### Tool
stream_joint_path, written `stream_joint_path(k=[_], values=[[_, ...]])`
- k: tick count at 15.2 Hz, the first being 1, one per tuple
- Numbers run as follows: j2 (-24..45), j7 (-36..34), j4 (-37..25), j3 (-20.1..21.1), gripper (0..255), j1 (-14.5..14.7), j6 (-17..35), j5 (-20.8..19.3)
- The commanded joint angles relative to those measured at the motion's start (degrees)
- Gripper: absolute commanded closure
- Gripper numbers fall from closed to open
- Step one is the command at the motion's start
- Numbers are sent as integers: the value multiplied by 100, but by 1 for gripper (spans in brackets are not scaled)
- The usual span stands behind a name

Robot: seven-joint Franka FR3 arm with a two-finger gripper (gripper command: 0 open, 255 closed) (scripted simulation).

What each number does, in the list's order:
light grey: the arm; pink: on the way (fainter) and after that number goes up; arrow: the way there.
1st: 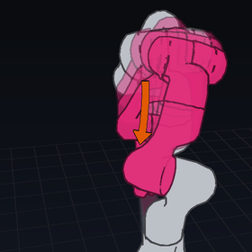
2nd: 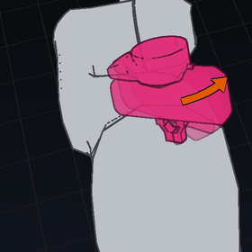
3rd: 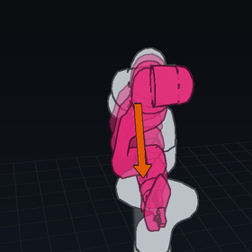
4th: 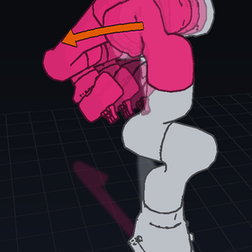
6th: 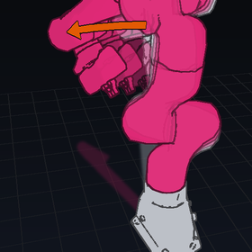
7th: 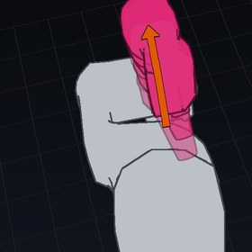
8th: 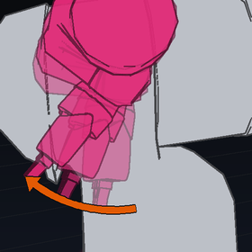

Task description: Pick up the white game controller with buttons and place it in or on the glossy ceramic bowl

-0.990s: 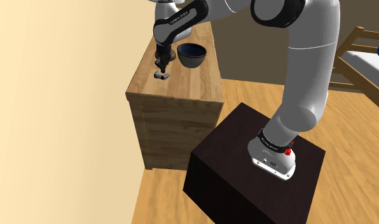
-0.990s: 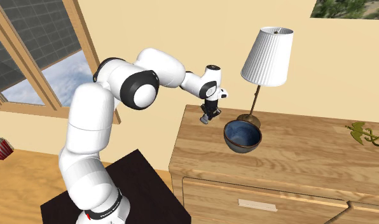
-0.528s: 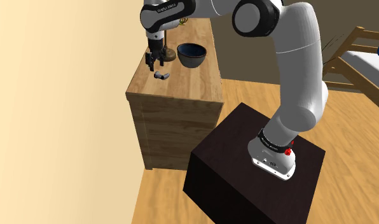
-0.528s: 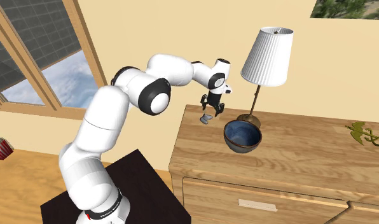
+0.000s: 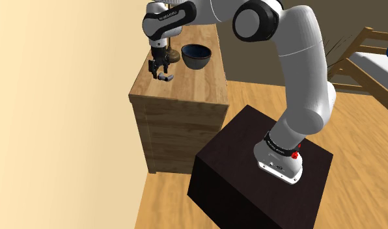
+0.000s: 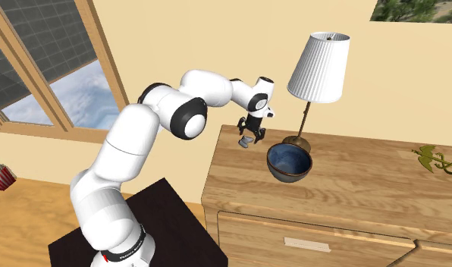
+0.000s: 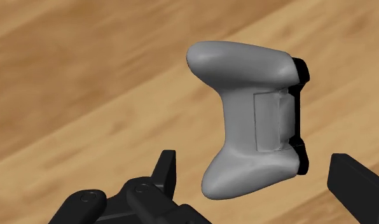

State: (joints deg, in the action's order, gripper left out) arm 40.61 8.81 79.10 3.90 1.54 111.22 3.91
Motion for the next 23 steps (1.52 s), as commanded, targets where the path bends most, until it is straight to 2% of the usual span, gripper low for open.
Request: stream_joint_path(k=[1,7,8,17,23], values=[[14,-5,25,2,0,7,43,1],[14,-5,25,2,0,7,42,1],[14,-5,25,2,255,7,42,1],[14,-5,24,2,255,7,43,1],[-185,-33,-117,7,255,2,-297,2]])
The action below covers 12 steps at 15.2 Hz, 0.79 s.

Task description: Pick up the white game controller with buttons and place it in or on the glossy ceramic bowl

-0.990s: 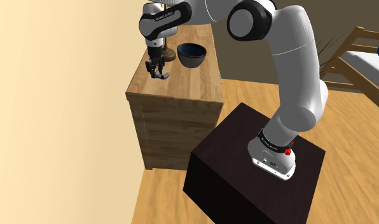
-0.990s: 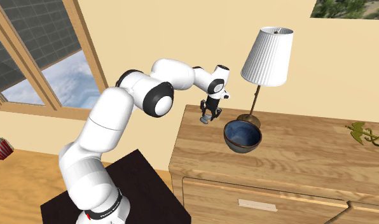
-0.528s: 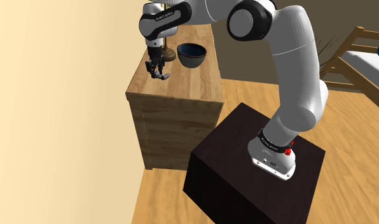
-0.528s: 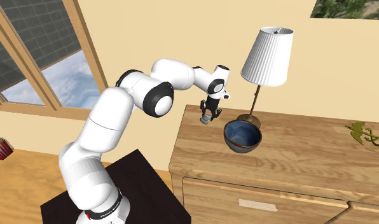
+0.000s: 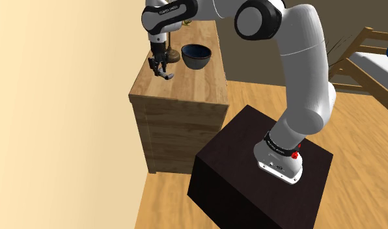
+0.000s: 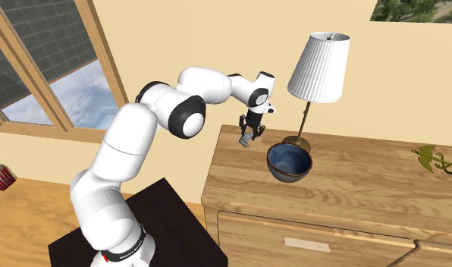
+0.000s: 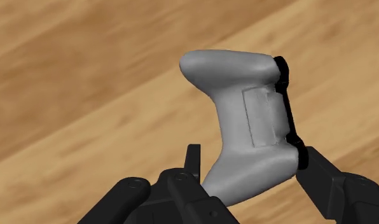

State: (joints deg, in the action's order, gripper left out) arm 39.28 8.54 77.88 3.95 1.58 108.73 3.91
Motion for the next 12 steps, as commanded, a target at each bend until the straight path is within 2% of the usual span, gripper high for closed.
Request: stream_joint_path(k=[1,12], values=[[-82,-11,-25,2,255,-1,-107,1],[-325,-68,-481,9,255,-5,-804,1]])
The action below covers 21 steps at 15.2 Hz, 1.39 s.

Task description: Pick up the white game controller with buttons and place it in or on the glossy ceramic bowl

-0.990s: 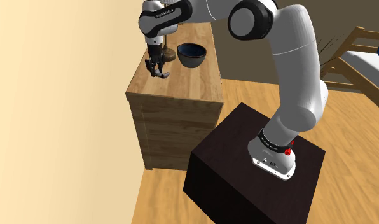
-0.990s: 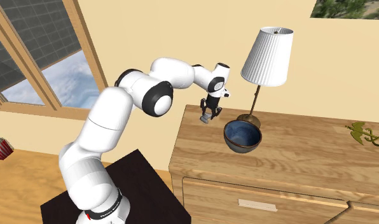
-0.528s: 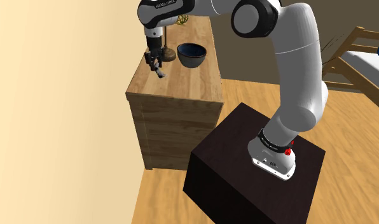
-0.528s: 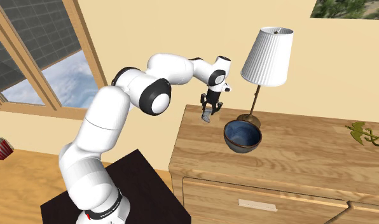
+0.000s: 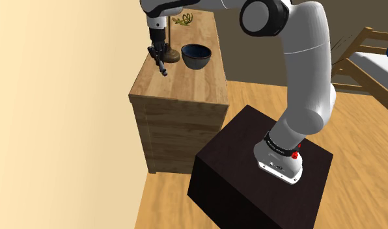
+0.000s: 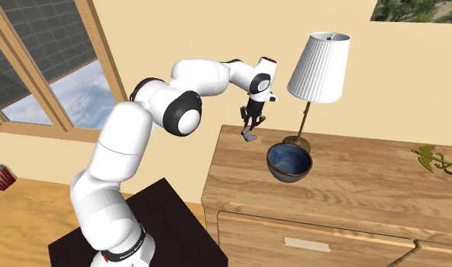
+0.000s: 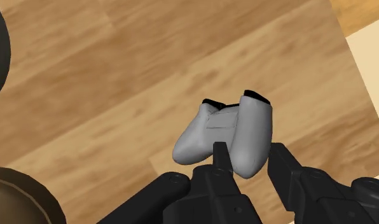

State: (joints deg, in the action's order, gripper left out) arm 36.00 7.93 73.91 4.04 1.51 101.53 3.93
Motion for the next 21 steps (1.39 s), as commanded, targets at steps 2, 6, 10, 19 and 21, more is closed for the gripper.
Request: stream_joint_path(k=[2,6,10,19,21], values=[[-26,-18,-192,2,255,1,-219,-2],[-65,-42,-437,5,255,2,-502,-3],[-77,-67,-725,7,255,4,-801,-5],[-128,343,-995,-97,255,-342,-1164,-8],[-124,561,-1011,-149,255,-517,-1194,-12]])
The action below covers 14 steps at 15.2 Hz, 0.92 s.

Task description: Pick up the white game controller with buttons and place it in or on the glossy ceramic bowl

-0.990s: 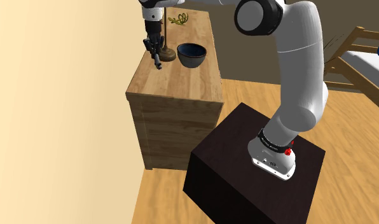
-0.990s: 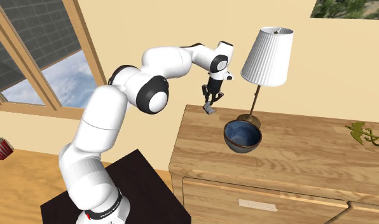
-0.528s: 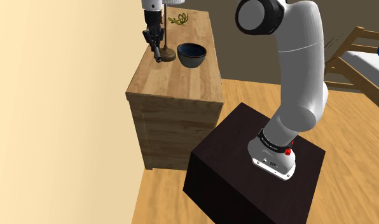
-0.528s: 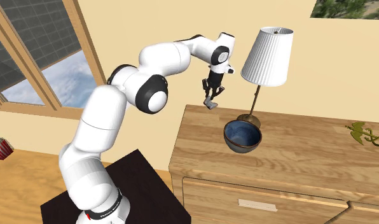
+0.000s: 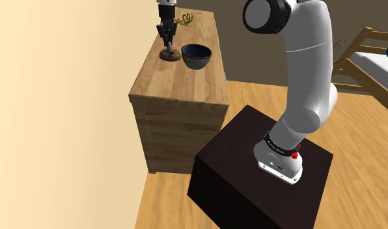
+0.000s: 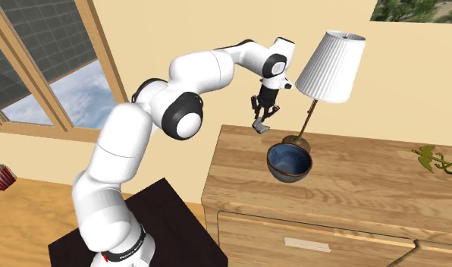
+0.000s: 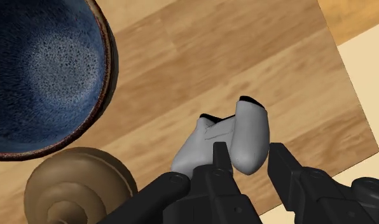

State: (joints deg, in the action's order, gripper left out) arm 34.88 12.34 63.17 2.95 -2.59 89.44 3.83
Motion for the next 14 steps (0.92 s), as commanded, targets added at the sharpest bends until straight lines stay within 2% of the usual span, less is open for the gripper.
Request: stream_joint_path(k=[1,7,11,13,14], values=[[2,229,38,-67,255,-192,-7,-4],[237,869,-369,-226,255,-708,-228,-21],[580,1280,-954,-322,255,-1054,-496,-33],[929,1533,-1553,-376,255,-1282,-762,-38],[888,1538,-1406,-374,255,-1281,-655,-41]])
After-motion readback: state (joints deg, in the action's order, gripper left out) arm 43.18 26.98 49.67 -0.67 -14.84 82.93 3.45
